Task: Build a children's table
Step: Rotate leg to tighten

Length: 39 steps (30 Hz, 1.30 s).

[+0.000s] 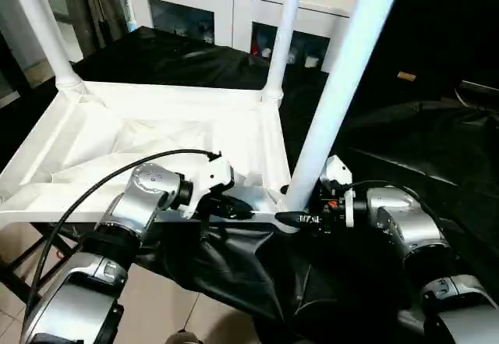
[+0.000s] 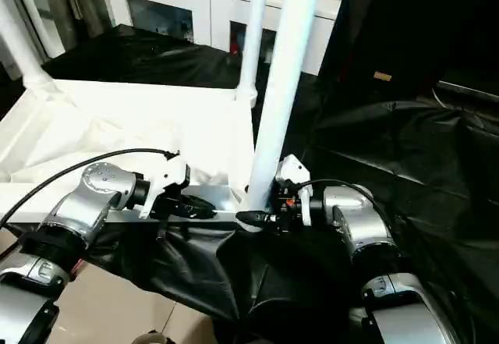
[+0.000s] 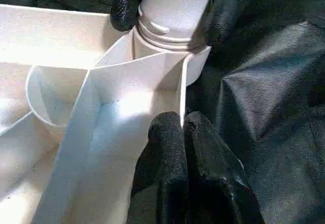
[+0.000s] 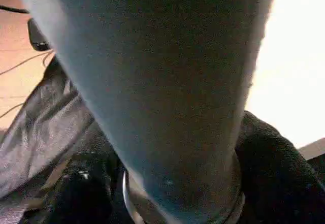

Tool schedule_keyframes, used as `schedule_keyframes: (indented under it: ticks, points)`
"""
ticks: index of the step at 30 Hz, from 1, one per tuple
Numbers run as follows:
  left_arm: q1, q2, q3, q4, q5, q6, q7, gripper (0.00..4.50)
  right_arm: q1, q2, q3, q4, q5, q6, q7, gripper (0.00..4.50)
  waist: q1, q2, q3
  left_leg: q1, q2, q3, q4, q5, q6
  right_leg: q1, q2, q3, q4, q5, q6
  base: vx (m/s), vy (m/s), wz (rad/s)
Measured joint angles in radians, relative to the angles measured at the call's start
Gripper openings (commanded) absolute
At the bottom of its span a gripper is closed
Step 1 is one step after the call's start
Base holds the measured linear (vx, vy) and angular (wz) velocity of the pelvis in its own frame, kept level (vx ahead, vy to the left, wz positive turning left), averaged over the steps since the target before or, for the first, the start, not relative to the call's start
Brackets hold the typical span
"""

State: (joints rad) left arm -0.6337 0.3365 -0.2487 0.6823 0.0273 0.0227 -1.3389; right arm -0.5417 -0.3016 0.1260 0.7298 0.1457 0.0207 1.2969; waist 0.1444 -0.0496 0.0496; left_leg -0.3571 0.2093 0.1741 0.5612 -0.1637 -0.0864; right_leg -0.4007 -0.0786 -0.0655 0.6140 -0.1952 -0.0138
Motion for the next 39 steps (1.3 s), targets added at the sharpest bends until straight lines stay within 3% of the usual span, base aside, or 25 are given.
schedule_keyframes:
  ticks: [9,17,22,24,28,31,34,39]
  points:
    - [0.001,-0.012,0.005,0.006,0.007,0.004,0.032,0.0,0.021,0.017,-0.022,-0.016,0.0,0.017,-0.062,2.59,0.001,0.0,0.0,0.002,0.0,0.0,0.001,0.0,0.0,0.001,0.0,0.0,0.001,0.0,0.0,0.0,0.0,0.0]
    - [-0.091,-0.139,0.045,0.155,0.051,0.066,0.364,0.0,-0.088,0.164,-0.123,0.143,-0.042,0.037,-0.637,2.56,-0.031,0.0,-0.002,0.007,-0.002,0.0,0.003,0.0,0.0,0.005,-0.001,0.003,0.0,-0.001,0.004,0.0,0.0,0.0]
    - [-0.117,-0.201,0.054,0.191,0.064,0.086,0.485,0.0,-0.124,0.212,-0.156,0.181,-0.044,0.041,-0.851,2.56,-0.031,0.004,-0.004,0.007,-0.002,0.0,0.002,0.0,0.0,0.005,-0.002,0.002,0.0,-0.001,0.004,0.0,0.0,0.0]
    - [-0.117,-0.204,0.056,0.191,0.065,0.086,0.491,0.0,-0.124,0.216,-0.161,0.192,-0.046,0.021,-0.861,3.26,-0.03,0.005,-0.005,0.007,-0.002,0.0,0.0,0.0,0.0,0.005,-0.002,0.002,-0.001,0.001,0.001,0.0,0.0,0.0]
    - [-0.119,-0.209,0.056,0.191,0.068,0.086,0.494,0.0,-0.126,0.221,-0.16,0.207,-0.07,0.01,-0.862,3.41,-0.029,0.006,-0.006,0.006,-0.002,0.0,0.0,0.0,0.0,0.005,-0.002,0.002,-0.001,0.001,0.001,0.0,0.0,0.0]
    - [-0.119,-0.206,0.055,0.191,0.068,0.082,0.488,0.0,-0.128,0.216,-0.152,0.211,-0.081,0.001,-0.85,3.75,-0.031,0.006,-0.005,0.006,-0.002,0.0,0.0,0.0,0.0,0.005,-0.002,0.002,-0.002,0.001,0.001,0.0,0.0,0.0]
    - [-0.117,-0.197,0.055,0.186,0.068,0.078,0.465,0.0,-0.127,0.203,-0.133,0.219,-0.09,-0.03,-0.81,3.75,-0.032,0.006,-0.005,0.005,-0.002,0.0,-0.001,0.0,0.0,0.005,-0.002,0.002,-0.002,0.001,0.001,0.0,0.0,0.0]
    - [-0.09,-0.147,0.05,0.139,0.054,0.057,0.341,0.0,-0.093,0.133,-0.106,0.194,-0.091,-0.101,-0.564,3.75,-0.029,0.006,-0.004,0.002,-0.002,0.0,-0.005,0.0,0.0,0.0,-0.001,0.0,-0.002,0.0,0.002,0.0,0.0,0.0]
